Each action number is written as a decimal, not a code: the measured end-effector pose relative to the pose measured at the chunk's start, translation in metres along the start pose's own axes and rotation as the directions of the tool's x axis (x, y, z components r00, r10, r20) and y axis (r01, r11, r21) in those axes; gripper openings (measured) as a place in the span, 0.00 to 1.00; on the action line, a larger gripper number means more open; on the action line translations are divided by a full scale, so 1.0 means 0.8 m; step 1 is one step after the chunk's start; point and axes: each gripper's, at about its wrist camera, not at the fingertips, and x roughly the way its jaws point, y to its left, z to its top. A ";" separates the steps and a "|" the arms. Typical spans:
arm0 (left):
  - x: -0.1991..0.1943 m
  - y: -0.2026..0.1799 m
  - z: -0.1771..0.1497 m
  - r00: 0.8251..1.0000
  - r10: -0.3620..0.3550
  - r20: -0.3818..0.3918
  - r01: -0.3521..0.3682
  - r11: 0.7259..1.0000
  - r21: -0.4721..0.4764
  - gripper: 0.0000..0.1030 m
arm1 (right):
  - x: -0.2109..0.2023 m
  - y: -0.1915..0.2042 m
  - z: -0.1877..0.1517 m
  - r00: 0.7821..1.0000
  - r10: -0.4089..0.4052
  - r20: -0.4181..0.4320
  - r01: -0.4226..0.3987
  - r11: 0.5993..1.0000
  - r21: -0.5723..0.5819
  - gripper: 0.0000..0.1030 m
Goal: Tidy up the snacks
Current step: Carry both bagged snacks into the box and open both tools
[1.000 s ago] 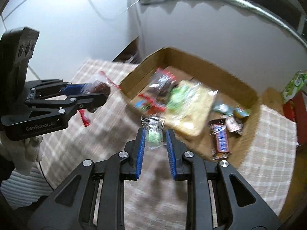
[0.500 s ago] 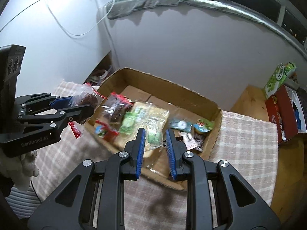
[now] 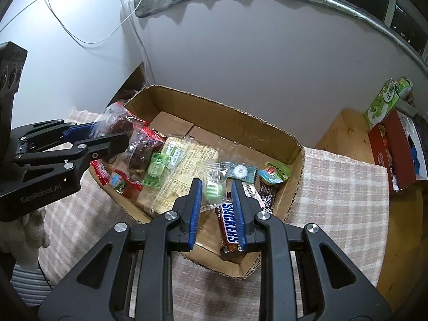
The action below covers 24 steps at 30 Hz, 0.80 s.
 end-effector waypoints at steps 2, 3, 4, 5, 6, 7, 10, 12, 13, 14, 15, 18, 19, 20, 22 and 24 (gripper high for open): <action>-0.001 0.000 0.000 1.000 0.015 -0.001 -0.015 1.000 -0.002 0.46 | 0.003 0.000 -0.001 1.000 -0.012 -0.014 0.012 1.000 -0.002 0.27; -0.001 0.001 0.000 1.000 0.018 0.000 -0.018 1.000 -0.005 0.60 | 0.004 -0.002 -0.002 1.000 -0.016 -0.018 0.016 1.000 0.001 0.39; -0.003 0.002 0.000 1.000 0.023 0.003 -0.023 1.000 -0.010 0.64 | 0.003 -0.003 -0.003 1.000 -0.017 -0.016 0.017 1.000 0.006 0.48; -0.004 0.002 0.000 1.000 0.028 0.006 -0.028 1.000 -0.011 0.65 | 0.001 -0.003 -0.004 1.000 -0.021 -0.005 0.021 1.000 0.010 0.64; -0.005 0.003 0.000 0.999 0.032 0.008 -0.032 0.999 -0.011 0.65 | -0.001 -0.004 -0.005 1.000 -0.027 0.005 0.027 1.000 0.011 0.70; -0.006 0.003 -0.001 0.999 0.037 0.009 -0.037 0.999 -0.011 0.65 | -0.004 -0.004 -0.006 0.999 -0.031 0.012 0.031 0.999 0.013 0.70; -0.006 0.006 -0.001 0.999 0.043 0.008 -0.043 0.999 -0.014 0.65 | -0.004 -0.004 -0.007 0.999 -0.033 0.004 0.033 0.999 0.013 0.70; -0.006 0.007 -0.002 0.999 0.044 0.007 -0.044 0.999 -0.017 0.65 | -0.003 -0.004 -0.009 0.999 -0.039 -0.001 0.039 0.999 0.011 0.70; -0.006 0.007 -0.003 0.999 0.047 0.006 -0.047 0.999 -0.017 0.65 | -0.004 -0.003 -0.009 0.999 -0.039 -0.002 0.039 0.999 0.011 0.70; -0.005 0.008 -0.003 0.999 0.048 0.004 -0.048 0.999 -0.018 0.65 | -0.004 -0.003 -0.010 0.999 -0.039 -0.004 0.040 0.999 0.011 0.71; -0.005 0.008 -0.003 0.999 0.048 0.001 -0.048 0.999 -0.018 0.65 | -0.004 -0.002 -0.011 0.999 -0.042 -0.005 0.042 0.999 0.011 0.71; -0.006 0.010 -0.004 0.999 0.051 0.000 -0.051 0.998 -0.022 0.65 | -0.004 -0.002 -0.012 0.999 -0.046 -0.006 0.047 0.999 0.013 0.74; -0.007 0.010 -0.005 0.999 0.051 -0.001 -0.051 0.998 -0.023 0.65 | -0.005 -0.002 -0.012 0.999 -0.046 -0.005 0.046 0.999 0.014 0.74; -0.008 0.010 -0.006 0.999 0.052 -0.001 -0.052 0.998 -0.021 0.65 | -0.006 -0.002 -0.012 0.999 -0.046 -0.003 0.046 0.999 0.016 0.74; -0.010 0.011 -0.008 0.999 0.055 -0.002 -0.055 0.998 -0.021 0.65 | -0.009 -0.002 -0.013 0.999 -0.045 0.000 0.045 0.999 0.020 0.74; -0.014 0.011 -0.010 0.998 0.057 -0.002 -0.057 0.998 -0.025 0.65 | -0.011 -0.003 -0.014 0.999 -0.047 0.000 0.047 0.999 0.026 0.75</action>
